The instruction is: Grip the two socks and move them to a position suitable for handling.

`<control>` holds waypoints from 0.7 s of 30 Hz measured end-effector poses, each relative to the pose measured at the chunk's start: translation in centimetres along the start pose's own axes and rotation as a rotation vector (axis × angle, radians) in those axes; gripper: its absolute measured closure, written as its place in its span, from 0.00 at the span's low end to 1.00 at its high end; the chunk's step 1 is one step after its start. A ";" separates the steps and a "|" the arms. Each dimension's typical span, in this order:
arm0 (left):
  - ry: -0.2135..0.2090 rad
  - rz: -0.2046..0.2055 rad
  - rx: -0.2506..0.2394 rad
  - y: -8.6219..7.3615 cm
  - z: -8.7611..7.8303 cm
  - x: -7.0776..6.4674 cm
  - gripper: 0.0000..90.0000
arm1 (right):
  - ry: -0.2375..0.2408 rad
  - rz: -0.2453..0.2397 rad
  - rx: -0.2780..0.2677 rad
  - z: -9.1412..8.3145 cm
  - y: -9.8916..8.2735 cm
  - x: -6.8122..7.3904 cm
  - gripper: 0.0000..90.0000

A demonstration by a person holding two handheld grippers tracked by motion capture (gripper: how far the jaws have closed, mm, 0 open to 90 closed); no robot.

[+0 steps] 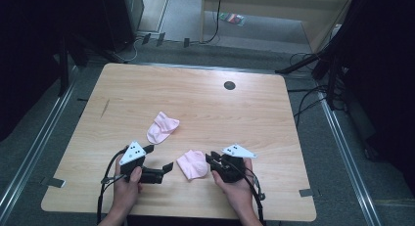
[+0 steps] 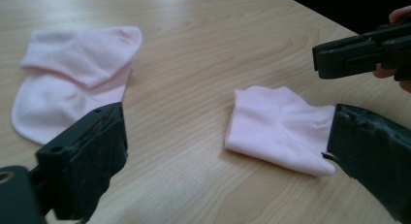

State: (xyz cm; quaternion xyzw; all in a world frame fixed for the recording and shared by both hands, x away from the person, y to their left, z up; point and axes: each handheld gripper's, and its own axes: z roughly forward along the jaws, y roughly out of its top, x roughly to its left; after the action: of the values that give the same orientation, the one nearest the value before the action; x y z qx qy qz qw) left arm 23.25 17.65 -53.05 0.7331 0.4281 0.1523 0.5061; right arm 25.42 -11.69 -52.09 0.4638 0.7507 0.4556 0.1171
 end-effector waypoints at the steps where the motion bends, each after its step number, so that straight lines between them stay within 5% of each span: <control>1: 0.014 -0.002 0.000 0.0 0.0 -0.1 0.18 | 0.003 -0.009 0.007 0.2 -0.1 0.2 0.82; 4: -0.009 -0.013 -0.002 -0.1 0.0 -0.1 0.18 | -0.041 -0.030 0.012 1.3 -0.3 0.5 0.72; 5: -0.008 -0.011 -0.002 -0.1 0.1 -0.1 0.18 | -0.054 -0.016 0.030 2.0 -0.4 0.4 0.59; 9: -0.009 -0.016 0.010 -0.2 0.3 -0.1 0.18 | -0.054 -0.031 0.070 3.1 -0.8 0.5 0.52; 21: 0.009 0.001 0.038 -0.5 0.8 -0.3 0.18 | -0.112 -0.160 0.052 3.1 -1.5 2.2 0.91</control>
State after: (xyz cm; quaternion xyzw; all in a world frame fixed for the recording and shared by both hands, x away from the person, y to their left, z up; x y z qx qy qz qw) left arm 23.37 16.98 -53.82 0.7419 0.4328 0.1478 0.4903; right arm 25.22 -8.33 -54.48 0.4298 0.7892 0.3988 0.1828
